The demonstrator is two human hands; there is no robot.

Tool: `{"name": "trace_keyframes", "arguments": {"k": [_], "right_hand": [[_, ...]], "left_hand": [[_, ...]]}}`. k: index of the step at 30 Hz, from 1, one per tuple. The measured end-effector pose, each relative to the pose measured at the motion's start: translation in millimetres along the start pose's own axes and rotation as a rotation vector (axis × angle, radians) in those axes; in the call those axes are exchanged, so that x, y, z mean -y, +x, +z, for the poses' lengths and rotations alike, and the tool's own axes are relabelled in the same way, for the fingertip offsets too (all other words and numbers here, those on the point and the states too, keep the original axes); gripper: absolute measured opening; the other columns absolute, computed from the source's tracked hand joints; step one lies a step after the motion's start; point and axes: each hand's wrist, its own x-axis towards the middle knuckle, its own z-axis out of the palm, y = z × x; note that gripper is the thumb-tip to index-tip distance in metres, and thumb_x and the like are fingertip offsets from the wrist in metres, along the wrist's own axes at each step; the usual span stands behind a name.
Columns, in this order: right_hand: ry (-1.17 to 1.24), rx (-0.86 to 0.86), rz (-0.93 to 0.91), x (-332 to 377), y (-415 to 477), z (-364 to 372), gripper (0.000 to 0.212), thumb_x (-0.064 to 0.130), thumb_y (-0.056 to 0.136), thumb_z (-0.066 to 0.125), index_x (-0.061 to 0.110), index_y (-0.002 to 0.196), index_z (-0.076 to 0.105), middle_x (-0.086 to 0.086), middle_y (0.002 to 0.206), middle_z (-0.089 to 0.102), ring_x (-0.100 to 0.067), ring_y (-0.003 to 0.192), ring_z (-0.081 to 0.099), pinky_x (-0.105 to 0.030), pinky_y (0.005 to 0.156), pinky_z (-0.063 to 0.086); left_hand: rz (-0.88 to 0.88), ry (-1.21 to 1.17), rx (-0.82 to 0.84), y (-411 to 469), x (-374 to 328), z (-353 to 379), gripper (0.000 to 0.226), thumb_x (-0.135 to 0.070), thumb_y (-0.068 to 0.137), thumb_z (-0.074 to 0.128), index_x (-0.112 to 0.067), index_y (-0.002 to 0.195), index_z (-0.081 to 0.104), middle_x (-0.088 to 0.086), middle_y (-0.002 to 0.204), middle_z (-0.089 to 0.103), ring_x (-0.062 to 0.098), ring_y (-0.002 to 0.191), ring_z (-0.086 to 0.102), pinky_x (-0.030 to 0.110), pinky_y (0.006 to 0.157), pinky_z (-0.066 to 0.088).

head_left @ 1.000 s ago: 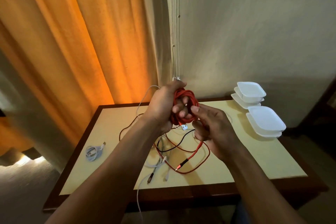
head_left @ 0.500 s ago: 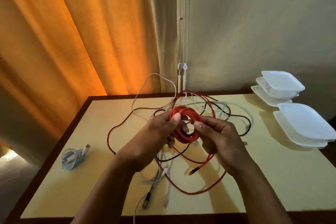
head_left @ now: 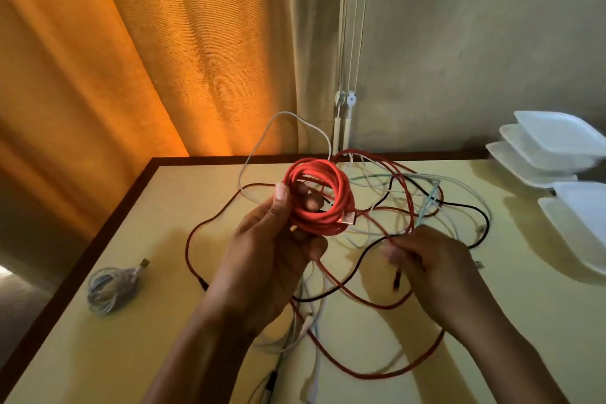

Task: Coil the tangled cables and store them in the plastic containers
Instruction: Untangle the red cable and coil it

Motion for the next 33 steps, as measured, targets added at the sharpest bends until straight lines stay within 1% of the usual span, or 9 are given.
{"name": "trace_keyframes", "arguments": {"k": [3, 7, 13, 16, 19, 21, 25, 30, 33], "right_hand": [[0.276, -0.302, 0.241, 6.5, 5.2, 1.0, 0.021, 0.025, 0.098, 0.064, 0.014, 0.086, 0.078, 0.001, 0.063, 0.067, -0.012, 0.061, 0.065, -0.023, 0.062, 0.052], [0.959, -0.341, 0.585, 20.3, 6.9, -8.3, 0.02, 0.026, 0.1, 0.061, 0.014, 0.099, 0.077, -0.009, 0.08, 0.077, -0.023, 0.075, 0.076, -0.038, 0.076, 0.059], [0.996, -0.18, 0.542, 18.7, 3.8, -10.5, 0.017, 0.025, 0.096, 0.064, 0.017, 0.097, 0.079, -0.011, 0.094, 0.078, -0.021, 0.088, 0.075, -0.027, 0.073, 0.059], [0.93, -0.235, 0.542, 9.3, 3.4, -8.9, 0.019, 0.021, 0.098, 0.063, 0.009, 0.103, 0.078, -0.024, 0.093, 0.074, -0.021, 0.074, 0.069, -0.021, 0.062, 0.056], [0.934, -0.187, 0.519, 3.0, 2.8, -7.5, 0.023, 0.024, 0.097, 0.063, 0.008, 0.106, 0.077, -0.034, 0.096, 0.068, -0.034, 0.074, 0.062, -0.032, 0.067, 0.058], [1.071, -0.075, 0.502, 3.9, 3.6, -7.4, 0.03, 0.029, 0.095, 0.063, 0.007, 0.11, 0.076, -0.036, 0.097, 0.064, -0.044, 0.076, 0.055, -0.044, 0.074, 0.056], [1.52, -0.037, 0.622, 9.4, 5.7, -3.6, 0.032, 0.018, 0.09, 0.064, -0.003, 0.113, 0.07, -0.021, 0.101, 0.055, -0.019, 0.068, 0.053, -0.022, 0.06, 0.055], [1.74, -0.07, 0.73, 8.1, 6.4, 5.0, 0.022, 0.015, 0.089, 0.066, 0.0, 0.102, 0.074, -0.007, 0.074, 0.053, -0.009, 0.055, 0.049, -0.017, 0.044, 0.043], [1.758, -0.045, 0.724, 17.2, 4.9, 5.9, 0.024, 0.016, 0.089, 0.066, -0.001, 0.103, 0.077, -0.012, 0.086, 0.065, -0.012, 0.066, 0.059, -0.019, 0.058, 0.058]], "left_hand": [[-0.112, 0.069, 0.058, -4.5, 5.7, 4.7, 0.038, -0.033, 0.099, 0.044, -0.002, 0.107, 0.064, 0.008, 0.079, 0.065, 0.015, 0.062, 0.059, 0.026, 0.056, 0.051], [-0.262, 0.303, 0.076, -11.2, 27.6, 14.7, 0.037, -0.032, 0.1, 0.045, -0.001, 0.113, 0.062, 0.01, 0.087, 0.066, 0.017, 0.066, 0.063, 0.028, 0.061, 0.055], [-0.356, 0.168, 0.09, -13.3, 37.9, 26.0, 0.035, -0.031, 0.097, 0.048, -0.001, 0.108, 0.061, 0.01, 0.082, 0.065, 0.016, 0.057, 0.061, 0.029, 0.057, 0.055], [-0.36, 0.026, 0.151, -12.0, 36.2, 22.7, 0.035, -0.035, 0.1, 0.052, -0.003, 0.106, 0.065, 0.011, 0.086, 0.063, 0.017, 0.061, 0.059, 0.029, 0.058, 0.054], [-0.336, 0.02, 0.158, -9.6, 36.8, 22.4, 0.036, -0.036, 0.1, 0.054, -0.003, 0.105, 0.067, 0.012, 0.088, 0.063, 0.02, 0.066, 0.061, 0.029, 0.058, 0.056], [-0.309, 0.104, 0.091, -6.1, 38.2, 23.6, 0.037, -0.034, 0.098, 0.05, -0.001, 0.109, 0.063, 0.012, 0.086, 0.064, 0.021, 0.065, 0.064, 0.029, 0.059, 0.058], [-0.273, 0.095, 0.062, -4.1, 38.7, 22.1, 0.04, -0.033, 0.096, 0.048, 0.001, 0.112, 0.061, 0.013, 0.084, 0.065, 0.02, 0.064, 0.065, 0.029, 0.059, 0.059], [-0.259, -0.161, 0.094, -2.3, 35.0, 19.8, 0.038, -0.036, 0.104, 0.048, -0.005, 0.11, 0.069, 0.007, 0.084, 0.062, 0.012, 0.062, 0.054, 0.026, 0.057, 0.056], [-0.272, -0.067, 0.07, -1.1, 36.4, 19.5, 0.042, -0.032, 0.101, 0.046, 0.002, 0.116, 0.064, 0.013, 0.086, 0.064, 0.017, 0.065, 0.063, 0.027, 0.056, 0.057]]}}
